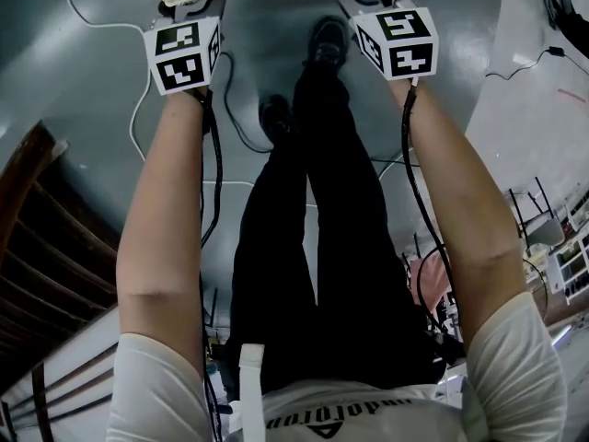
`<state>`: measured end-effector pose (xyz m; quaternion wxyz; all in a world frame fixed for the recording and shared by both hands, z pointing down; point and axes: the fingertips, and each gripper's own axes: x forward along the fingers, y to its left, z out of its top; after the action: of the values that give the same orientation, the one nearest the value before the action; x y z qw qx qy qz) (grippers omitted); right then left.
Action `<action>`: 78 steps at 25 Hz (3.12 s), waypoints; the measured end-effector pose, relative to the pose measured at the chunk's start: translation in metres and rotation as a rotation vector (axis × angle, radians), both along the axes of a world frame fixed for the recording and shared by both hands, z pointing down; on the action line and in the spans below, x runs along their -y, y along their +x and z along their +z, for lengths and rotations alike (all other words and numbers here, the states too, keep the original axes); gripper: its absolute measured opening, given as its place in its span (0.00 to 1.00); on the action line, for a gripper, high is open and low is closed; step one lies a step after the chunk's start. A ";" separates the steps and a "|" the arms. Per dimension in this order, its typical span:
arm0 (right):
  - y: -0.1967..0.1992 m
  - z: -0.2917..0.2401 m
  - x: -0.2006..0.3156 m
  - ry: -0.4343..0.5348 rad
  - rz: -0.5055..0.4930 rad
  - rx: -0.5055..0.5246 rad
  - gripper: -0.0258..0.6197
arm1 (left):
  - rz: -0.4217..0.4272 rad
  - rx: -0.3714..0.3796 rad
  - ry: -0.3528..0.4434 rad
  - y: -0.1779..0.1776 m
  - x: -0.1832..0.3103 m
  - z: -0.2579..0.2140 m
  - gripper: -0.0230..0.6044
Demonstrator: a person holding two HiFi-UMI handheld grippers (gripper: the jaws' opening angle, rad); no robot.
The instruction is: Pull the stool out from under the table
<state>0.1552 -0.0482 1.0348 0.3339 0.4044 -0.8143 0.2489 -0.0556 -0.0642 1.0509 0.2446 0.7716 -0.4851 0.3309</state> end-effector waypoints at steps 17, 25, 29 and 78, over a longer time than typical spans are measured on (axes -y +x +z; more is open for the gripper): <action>-0.001 -0.005 -0.026 -0.018 -0.015 -0.038 0.41 | -0.001 -0.004 -0.004 -0.004 -0.036 -0.006 0.54; 0.003 -0.048 -0.046 -0.061 -0.005 -0.048 0.44 | -0.017 -0.012 -0.050 -0.019 -0.069 -0.056 0.57; 0.006 -0.089 -0.053 -0.072 -0.023 -0.061 0.44 | -0.006 -0.005 -0.048 -0.029 -0.078 -0.102 0.57; -0.083 -0.781 -0.095 0.493 -0.269 0.149 0.04 | 0.021 -0.316 0.510 -0.086 -0.166 -0.805 0.05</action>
<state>0.0724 0.0466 0.2538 0.1949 0.3421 -0.9189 0.0262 -0.1414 0.1021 0.2463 0.1121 0.8550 -0.5006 0.0766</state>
